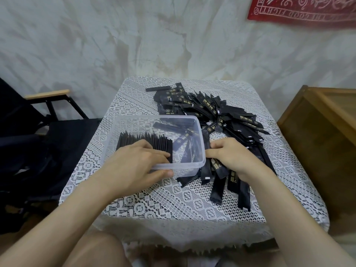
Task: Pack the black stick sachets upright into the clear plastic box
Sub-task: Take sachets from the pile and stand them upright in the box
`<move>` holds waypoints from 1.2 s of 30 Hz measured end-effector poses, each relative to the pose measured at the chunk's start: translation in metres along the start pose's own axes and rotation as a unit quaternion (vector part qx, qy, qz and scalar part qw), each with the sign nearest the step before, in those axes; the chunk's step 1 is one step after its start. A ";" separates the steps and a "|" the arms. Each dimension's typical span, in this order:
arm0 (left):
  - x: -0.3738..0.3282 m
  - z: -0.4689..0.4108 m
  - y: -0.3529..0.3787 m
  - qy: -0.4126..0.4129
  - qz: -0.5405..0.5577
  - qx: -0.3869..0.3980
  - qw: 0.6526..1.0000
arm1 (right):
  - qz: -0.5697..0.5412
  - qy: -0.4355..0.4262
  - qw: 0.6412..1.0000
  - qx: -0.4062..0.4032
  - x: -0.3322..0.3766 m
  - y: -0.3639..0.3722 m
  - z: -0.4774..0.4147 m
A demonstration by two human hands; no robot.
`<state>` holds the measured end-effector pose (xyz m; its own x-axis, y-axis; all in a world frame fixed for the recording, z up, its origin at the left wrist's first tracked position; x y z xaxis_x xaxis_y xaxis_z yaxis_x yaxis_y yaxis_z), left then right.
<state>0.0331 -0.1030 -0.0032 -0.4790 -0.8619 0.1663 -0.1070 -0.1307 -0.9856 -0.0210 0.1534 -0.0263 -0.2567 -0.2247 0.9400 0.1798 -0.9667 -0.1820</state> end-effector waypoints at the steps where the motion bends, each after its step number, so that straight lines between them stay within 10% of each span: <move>1: 0.000 0.000 0.000 0.000 0.000 0.003 1.000 | -0.013 -0.004 1.000 -0.001 0.000 -0.001 0.001; 36: 0.000 0.000 -0.005 -0.001 0.004 0.028 1.000 | -0.099 0.045 0.994 -0.013 0.009 -0.007 0.016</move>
<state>0.0339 -0.1025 0.0017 -0.4773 -0.8643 0.1586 -0.0547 -0.1509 -0.9870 -0.0092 0.1598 -0.0116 -0.3682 -0.0391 0.9289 0.0923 -0.9957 -0.0053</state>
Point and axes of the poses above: each hand's wrist, its own z-axis away from the middle knuckle, its own y-axis out of the palm, x = y × z, the point moved 1 cm from there along -z, towards the middle knuckle, and after that the axes turned 15 degrees about -z, right-handed, at the moved point
